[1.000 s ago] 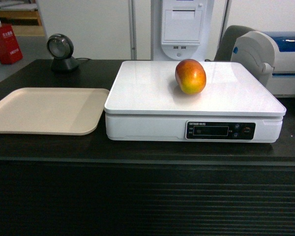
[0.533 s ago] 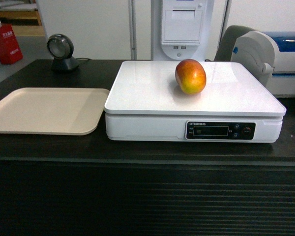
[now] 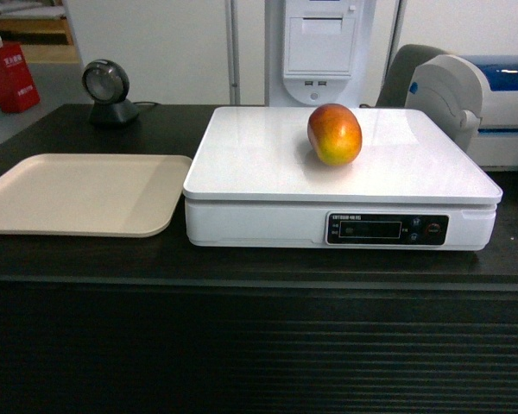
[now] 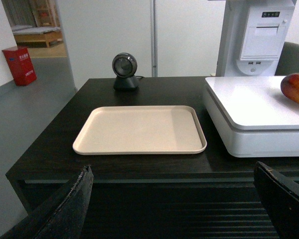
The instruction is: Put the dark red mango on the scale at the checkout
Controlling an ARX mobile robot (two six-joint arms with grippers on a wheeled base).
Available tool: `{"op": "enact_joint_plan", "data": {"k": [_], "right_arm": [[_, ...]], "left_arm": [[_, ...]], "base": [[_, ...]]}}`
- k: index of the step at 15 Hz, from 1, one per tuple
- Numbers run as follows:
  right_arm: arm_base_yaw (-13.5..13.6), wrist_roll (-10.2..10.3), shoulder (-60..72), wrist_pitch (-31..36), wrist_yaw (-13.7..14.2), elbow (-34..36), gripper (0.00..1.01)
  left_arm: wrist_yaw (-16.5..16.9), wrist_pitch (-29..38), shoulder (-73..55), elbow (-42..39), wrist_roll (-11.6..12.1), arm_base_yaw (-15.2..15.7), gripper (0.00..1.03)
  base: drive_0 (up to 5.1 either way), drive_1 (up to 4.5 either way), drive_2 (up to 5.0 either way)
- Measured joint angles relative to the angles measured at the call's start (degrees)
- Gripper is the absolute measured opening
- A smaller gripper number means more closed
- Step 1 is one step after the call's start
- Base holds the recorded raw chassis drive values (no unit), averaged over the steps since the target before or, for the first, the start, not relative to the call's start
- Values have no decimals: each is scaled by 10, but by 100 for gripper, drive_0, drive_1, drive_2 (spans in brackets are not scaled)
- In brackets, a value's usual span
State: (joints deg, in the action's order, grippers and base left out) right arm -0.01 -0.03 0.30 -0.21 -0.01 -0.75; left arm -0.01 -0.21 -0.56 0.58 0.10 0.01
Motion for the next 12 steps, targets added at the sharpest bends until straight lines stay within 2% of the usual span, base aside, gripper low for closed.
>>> {"op": "enact_joint_plan", "data": {"k": [12], "right_arm": [[0,0,0,1,0,0,98]], "left_arm": [[0,1,0,0,0,0,98]], "base": [[0,0,0]]}}
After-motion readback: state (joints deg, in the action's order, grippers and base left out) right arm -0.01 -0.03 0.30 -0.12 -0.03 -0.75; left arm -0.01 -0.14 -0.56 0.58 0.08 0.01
